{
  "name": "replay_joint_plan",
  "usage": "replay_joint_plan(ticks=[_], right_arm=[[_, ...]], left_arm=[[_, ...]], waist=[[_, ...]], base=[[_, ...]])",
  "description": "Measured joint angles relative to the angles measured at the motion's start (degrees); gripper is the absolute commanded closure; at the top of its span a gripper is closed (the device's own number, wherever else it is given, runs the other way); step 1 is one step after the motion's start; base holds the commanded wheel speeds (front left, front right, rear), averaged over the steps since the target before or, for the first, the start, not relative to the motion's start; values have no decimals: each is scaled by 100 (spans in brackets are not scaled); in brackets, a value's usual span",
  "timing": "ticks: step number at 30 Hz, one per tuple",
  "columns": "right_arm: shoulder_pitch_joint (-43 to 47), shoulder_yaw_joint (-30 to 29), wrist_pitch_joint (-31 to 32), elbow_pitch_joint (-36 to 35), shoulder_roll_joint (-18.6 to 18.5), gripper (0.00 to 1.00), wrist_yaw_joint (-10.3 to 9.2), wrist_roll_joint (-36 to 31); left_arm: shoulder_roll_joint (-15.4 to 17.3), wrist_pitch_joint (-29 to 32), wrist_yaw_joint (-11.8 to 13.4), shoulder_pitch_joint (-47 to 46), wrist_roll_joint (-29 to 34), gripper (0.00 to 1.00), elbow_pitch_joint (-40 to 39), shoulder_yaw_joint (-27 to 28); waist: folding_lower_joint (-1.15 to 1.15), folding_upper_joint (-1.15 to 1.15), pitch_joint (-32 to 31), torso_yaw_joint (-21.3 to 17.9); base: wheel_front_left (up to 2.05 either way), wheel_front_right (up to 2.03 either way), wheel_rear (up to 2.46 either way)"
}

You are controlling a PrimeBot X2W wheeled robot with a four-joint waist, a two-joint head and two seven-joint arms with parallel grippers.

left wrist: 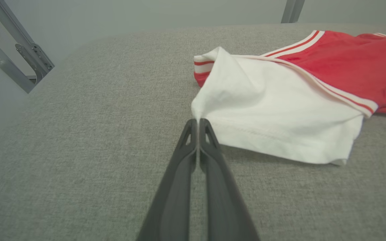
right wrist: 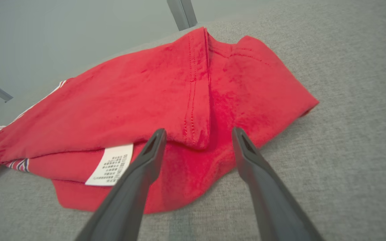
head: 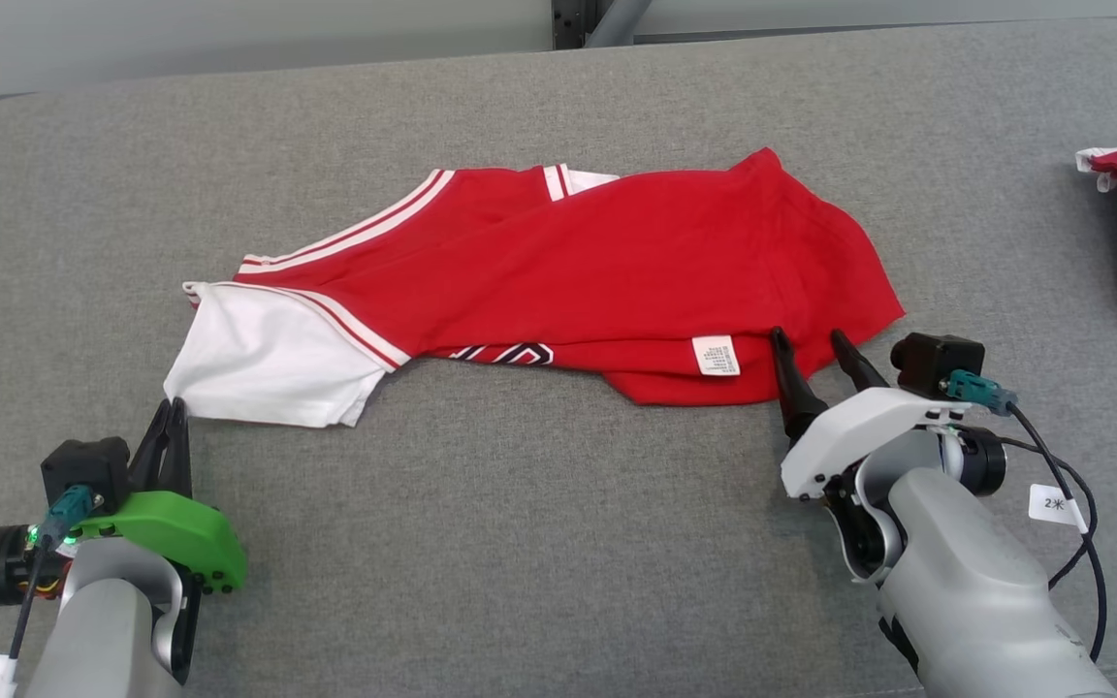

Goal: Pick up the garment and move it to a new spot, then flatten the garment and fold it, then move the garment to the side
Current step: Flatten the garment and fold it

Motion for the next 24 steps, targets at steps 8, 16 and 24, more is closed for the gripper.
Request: replay_joint_plan(ticks=[8,16,24], right_arm=[[-165,230,1,310,-20,71,0,294],[-146,332,1,183,-142,100,0,301],[116,229,2,-690,-487,100,0,116]], left_arm=[[2,0,-3,-52,13,100,20,-55],[11,1,-8,-49,11,100,-1,-38],[-116,0,-42,3,-515,100,-603,235]], waist=[[0,0,48,70],[0,0,-27,74],[0,0,-325,36]], base=[[0,0,0],[0,0,0],[0,0,0]])
